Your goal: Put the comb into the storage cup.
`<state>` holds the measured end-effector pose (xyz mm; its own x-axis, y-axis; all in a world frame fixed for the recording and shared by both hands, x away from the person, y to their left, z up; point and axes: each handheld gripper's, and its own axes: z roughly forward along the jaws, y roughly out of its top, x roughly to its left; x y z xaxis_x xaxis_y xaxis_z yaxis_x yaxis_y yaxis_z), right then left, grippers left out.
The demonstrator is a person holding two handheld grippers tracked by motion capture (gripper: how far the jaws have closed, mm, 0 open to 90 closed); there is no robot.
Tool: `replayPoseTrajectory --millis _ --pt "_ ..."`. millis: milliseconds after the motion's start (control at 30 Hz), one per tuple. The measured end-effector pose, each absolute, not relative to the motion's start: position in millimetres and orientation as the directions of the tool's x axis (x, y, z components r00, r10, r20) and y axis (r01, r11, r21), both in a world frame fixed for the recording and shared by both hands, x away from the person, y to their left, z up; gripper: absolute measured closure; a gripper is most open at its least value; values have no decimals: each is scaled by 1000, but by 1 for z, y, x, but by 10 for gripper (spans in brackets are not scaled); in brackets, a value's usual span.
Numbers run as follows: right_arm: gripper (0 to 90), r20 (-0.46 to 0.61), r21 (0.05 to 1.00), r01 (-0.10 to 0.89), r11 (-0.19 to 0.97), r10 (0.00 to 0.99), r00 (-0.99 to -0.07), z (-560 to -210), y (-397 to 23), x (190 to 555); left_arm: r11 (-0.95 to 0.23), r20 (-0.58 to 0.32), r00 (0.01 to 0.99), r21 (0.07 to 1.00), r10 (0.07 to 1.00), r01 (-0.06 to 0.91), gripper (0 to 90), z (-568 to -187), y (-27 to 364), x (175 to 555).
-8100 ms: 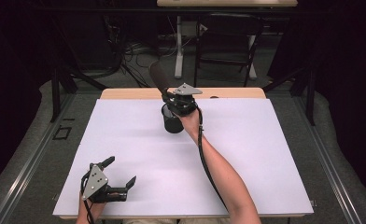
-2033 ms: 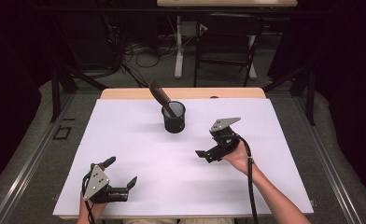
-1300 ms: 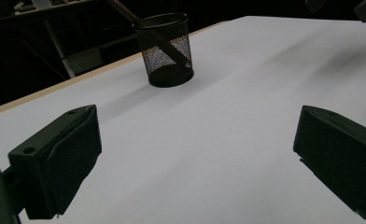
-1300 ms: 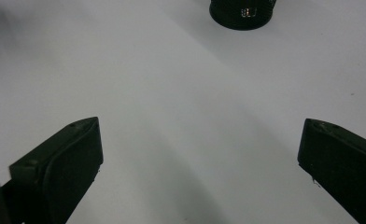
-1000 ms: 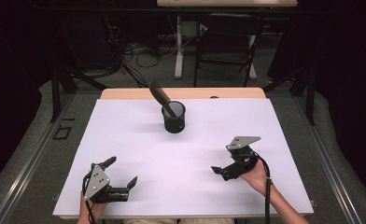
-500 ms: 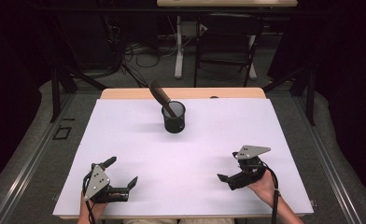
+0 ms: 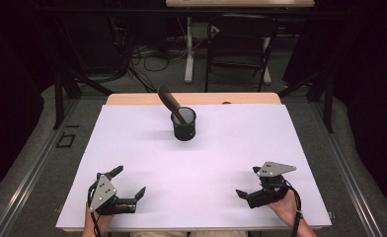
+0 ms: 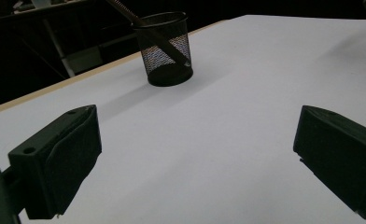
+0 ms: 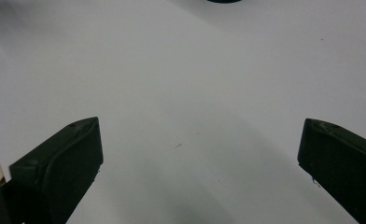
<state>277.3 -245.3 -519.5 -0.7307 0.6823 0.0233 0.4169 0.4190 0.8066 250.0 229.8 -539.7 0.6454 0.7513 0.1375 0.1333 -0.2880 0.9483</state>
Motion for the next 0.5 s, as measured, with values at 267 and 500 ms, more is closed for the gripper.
replayPoseTrajectory --millis 267,500 --pt "0 14 824 402 400 693 -720 -521 -252 265 -290 137 646 947 751 136 10 -540 229 250" --pt "0 34 839 400 368 699 -714 -522 -255 264 -295 136 653 945 745 140 10 -540 228 250"
